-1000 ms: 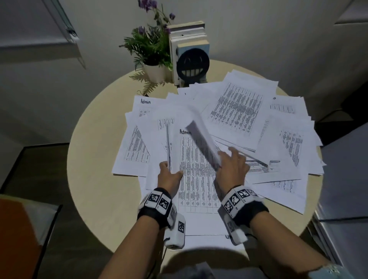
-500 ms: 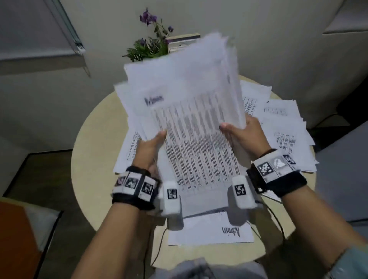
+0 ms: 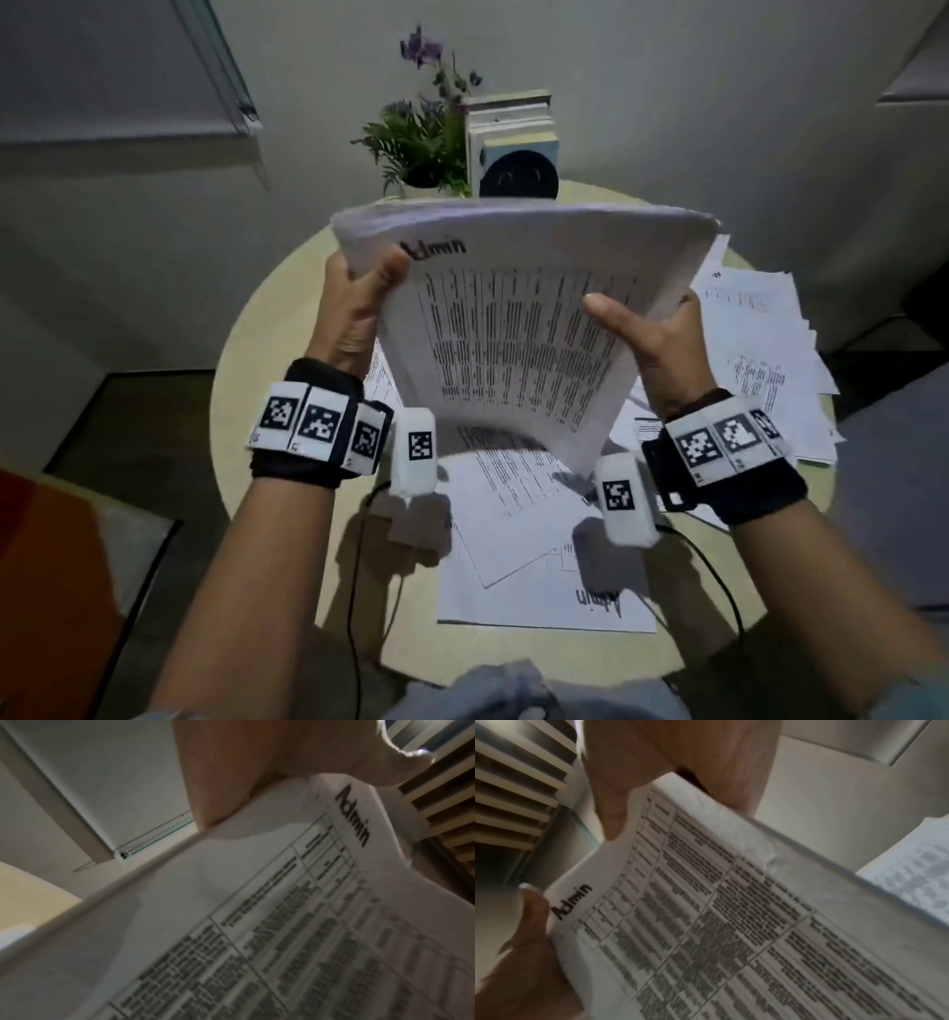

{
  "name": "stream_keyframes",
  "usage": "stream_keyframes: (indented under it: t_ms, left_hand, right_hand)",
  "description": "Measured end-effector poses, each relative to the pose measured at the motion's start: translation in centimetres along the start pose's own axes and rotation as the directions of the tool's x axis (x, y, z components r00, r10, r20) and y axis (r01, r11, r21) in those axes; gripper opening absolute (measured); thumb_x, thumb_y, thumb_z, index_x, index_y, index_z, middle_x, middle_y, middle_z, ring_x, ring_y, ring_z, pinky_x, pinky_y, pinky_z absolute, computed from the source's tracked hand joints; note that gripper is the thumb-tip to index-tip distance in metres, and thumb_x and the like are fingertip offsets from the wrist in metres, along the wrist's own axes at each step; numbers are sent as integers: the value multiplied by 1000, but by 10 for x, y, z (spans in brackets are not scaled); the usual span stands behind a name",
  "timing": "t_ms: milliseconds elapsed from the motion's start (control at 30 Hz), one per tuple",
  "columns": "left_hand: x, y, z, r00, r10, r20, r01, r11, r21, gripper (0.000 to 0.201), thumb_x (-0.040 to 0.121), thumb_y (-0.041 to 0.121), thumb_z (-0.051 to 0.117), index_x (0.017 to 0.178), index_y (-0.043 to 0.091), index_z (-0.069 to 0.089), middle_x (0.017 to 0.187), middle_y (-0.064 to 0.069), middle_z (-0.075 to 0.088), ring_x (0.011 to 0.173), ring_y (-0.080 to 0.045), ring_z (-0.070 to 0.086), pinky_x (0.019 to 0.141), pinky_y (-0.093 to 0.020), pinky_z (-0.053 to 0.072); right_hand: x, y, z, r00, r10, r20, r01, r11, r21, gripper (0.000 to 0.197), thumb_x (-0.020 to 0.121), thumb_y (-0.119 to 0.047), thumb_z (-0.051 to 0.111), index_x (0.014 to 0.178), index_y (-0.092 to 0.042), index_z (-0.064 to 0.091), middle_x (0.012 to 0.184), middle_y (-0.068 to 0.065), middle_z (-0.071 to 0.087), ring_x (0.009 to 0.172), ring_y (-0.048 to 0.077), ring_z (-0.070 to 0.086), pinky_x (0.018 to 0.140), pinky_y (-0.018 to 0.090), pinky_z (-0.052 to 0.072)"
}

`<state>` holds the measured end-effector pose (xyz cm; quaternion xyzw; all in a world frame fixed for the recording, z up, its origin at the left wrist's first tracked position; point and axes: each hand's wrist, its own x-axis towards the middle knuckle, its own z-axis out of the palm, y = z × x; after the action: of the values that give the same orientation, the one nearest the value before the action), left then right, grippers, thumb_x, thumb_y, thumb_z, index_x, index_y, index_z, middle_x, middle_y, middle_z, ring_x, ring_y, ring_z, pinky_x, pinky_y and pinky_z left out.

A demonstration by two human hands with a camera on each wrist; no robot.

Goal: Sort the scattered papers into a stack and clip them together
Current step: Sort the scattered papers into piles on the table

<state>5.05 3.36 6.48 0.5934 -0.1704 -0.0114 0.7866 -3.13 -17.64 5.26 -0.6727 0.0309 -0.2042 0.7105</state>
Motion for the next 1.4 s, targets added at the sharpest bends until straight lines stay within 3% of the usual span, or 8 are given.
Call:
stream_keyframes:
  t_ms: [233, 567, 700, 833, 900, 1033, 1233, 1400]
  left_hand:
    - [11, 6, 8, 990, 86, -110, -89, 996, -26, 44, 42, 56, 83, 71, 24, 74, 70, 8, 73, 68, -6, 68, 67, -25, 56]
    - [-19, -60, -8, 942, -290, -166, 312, 941, 127, 71, 47, 49, 84, 106, 14, 66, 100, 4, 72, 101, -15, 66, 94, -35, 50]
    - [-20, -67, -31, 904, -363, -227, 414, 876, 246, 10, 86, 26, 62, 78, 20, 60, 69, 12, 67, 56, 10, 62, 62, -10, 49]
    - [-10, -70, -77, 812, -345, -470, 494, 836, 240, 17, 92, 19, 55, 90, 5, 65, 85, -7, 69, 78, -18, 67, 73, -22, 55]
    - [-6, -77, -107, 727, -368, -580, 554, 813, 179, 29, 92, 18, 54, 111, -3, 61, 106, -18, 68, 95, -29, 66, 89, -37, 52]
    - [-14, -94, -166, 552, -343, -760, 768, 565, 303, 39, 93, 20, 52, 125, -2, 55, 122, -21, 61, 112, -35, 58, 96, -38, 45]
    - [-47, -112, -194, 472, -384, -794, 880, 263, 396, 37, 95, 18, 49, 123, -5, 55, 122, -24, 60, 113, -38, 57, 90, -36, 44]
    - [-44, -121, -189, 518, -270, -812, 854, 104, 510, 46, 86, 10, 58, 129, 0, 44, 136, -23, 42, 124, -39, 44, 102, -47, 40]
  right_hand:
    - [19, -8, 4, 981, -77, -176, 79, 997, 2, 28, 73, 5, 69, 73, -21, 60, 57, -23, 67, 59, -8, 63, 63, 10, 52]
    - [34, 3, 18, 971, 44, -233, -77, 988, -133, 15, 85, -12, 64, 75, -2, 60, 57, -12, 63, 59, 1, 59, 64, 19, 48]
    - [70, -4, 40, 978, 102, -180, -71, 982, 173, 11, 92, -13, 53, 86, -6, 60, 81, 1, 69, 78, 15, 67, 80, 33, 57]
    - [64, 52, 80, 960, 280, 5, -267, 921, -284, 26, 95, -12, 44, 119, -4, 53, 103, 6, 62, 83, 3, 62, 73, 10, 49]
    - [45, 89, 102, 907, 402, 126, -301, 826, -476, 33, 95, -11, 41, 128, -6, 46, 124, 10, 56, 108, 19, 57, 92, 27, 46]
    - [8, 132, 141, 745, 628, 225, -360, 663, -657, 33, 93, -8, 38, 126, -6, 40, 123, 16, 53, 104, 30, 54, 85, 39, 48]
    - [-24, 159, 162, 554, 768, 322, -219, 507, -833, 21, 90, -10, 48, 109, -5, 42, 109, 15, 56, 92, 30, 57, 67, 31, 46]
    - [-6, 153, 135, 689, 681, 246, -331, 599, -729, 15, 85, -6, 58, 95, -13, 50, 90, 5, 55, 72, 11, 51, 57, 13, 41]
